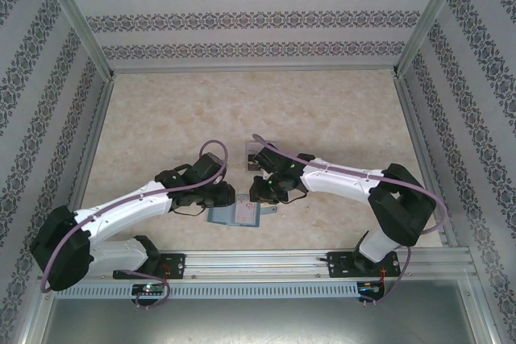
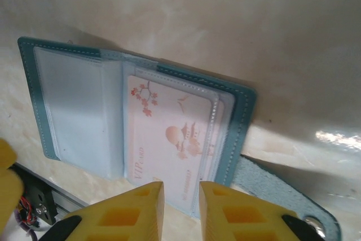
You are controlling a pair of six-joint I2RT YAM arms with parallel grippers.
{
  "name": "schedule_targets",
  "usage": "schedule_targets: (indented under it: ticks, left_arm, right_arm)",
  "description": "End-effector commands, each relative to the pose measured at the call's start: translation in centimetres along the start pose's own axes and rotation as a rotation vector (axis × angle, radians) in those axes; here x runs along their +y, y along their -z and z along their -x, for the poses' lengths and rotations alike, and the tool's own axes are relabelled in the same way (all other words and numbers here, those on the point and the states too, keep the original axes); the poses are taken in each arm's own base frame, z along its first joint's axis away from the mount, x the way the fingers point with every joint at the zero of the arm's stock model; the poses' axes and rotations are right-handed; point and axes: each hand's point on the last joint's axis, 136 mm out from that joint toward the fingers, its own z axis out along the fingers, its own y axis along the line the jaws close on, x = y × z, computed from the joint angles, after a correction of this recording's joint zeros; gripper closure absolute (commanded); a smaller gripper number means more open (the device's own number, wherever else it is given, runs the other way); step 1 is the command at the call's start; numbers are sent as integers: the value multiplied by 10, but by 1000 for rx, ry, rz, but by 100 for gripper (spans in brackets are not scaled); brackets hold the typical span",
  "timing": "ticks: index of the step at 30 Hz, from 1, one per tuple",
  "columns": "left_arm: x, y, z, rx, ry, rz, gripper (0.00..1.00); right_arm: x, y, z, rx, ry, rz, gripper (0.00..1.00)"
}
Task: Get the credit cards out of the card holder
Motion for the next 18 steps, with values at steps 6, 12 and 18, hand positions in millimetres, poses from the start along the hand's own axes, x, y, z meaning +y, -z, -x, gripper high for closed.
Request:
schedule_targets:
  ticks: [6,12,18]
  left_arm:
    - [13,-9,-2,15,42,-1,72]
    - [23,-8,-6,24,45,22,73]
    - [25,-11,-10,43,48,16,73]
  right_arm:
    - [18,-10,3,20,8,23,75]
    - [21,-14,4,25,10,19,75]
    - [26,-20,4,34,16,20,75]
